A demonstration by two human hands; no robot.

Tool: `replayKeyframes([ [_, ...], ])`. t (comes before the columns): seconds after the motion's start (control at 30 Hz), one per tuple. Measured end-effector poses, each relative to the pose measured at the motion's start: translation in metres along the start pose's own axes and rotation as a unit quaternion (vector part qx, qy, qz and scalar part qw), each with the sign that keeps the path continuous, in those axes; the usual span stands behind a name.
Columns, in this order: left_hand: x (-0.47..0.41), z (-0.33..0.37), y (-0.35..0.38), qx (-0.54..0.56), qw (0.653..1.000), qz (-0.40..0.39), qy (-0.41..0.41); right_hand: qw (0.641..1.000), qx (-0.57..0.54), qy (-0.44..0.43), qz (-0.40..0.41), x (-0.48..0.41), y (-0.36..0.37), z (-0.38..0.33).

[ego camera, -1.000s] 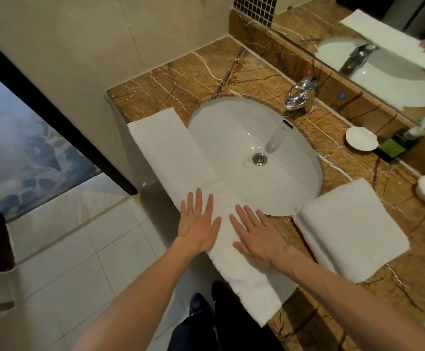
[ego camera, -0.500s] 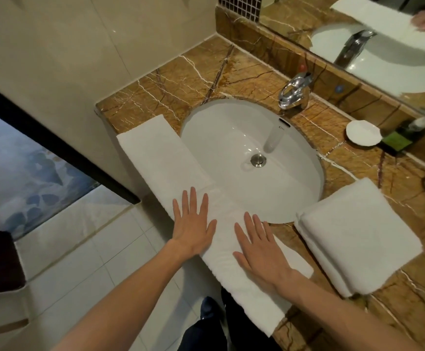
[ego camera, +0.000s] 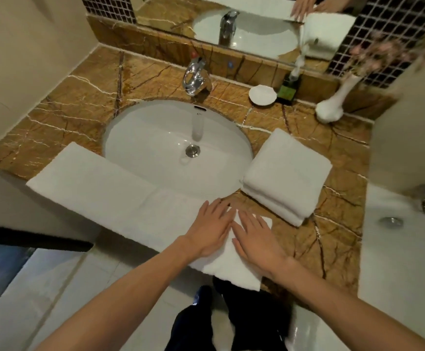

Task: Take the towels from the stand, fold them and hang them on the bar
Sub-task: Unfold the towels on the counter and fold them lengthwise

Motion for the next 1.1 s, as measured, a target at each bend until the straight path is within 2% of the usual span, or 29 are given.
replayKeyframes([
  [0.1, -0.005, 0.018, 0.003, -0.027, 0.998, -0.013, 0.055, 0.998, -0.028, 0.054, 0.013, 0.020, 0.000, 0.009],
  [0.3, -0.022, 0.043, 0.005, -0.071, 0.991, -0.077, 0.084, 0.985, -0.079, 0.154, 0.015, 0.039, 0.013, 0.035],
  [0.4, -0.031, 0.049, 0.000, -0.054, 0.994, -0.066, 0.069, 0.975, -0.130, 0.176, 0.032, 0.036, 0.011, 0.040],
  [0.53, -0.041, 0.048, -0.003, -0.041, 0.997, -0.057, 0.024, 0.967, -0.141, 0.209, 0.047, 0.038, 0.011, 0.042],
  [0.77, -0.036, 0.050, -0.004, -0.019, 0.997, -0.023, 0.064, 0.952, -0.195, 0.224, 0.072, 0.047, 0.019, 0.050],
  [0.97, -0.035, 0.048, -0.005, 0.016, 0.996, -0.045, 0.072, 0.915, -0.311, 0.249, 0.057, 0.042, 0.024, 0.063],
  [1.1, -0.039, 0.049, -0.006, -0.018, 0.997, -0.042, 0.070, 0.844, -0.424, 0.321, 0.069, 0.039, 0.027, 0.064],
])
Point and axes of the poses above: each hand's wrist, its own x-axis away from the middle knuckle, its own y-axis out of the palm, z = x × y, the point moved 6 cm from there along -x, towards the middle knuckle, and after that the axes turned 4 degrees about x, right-handed, at the moved point
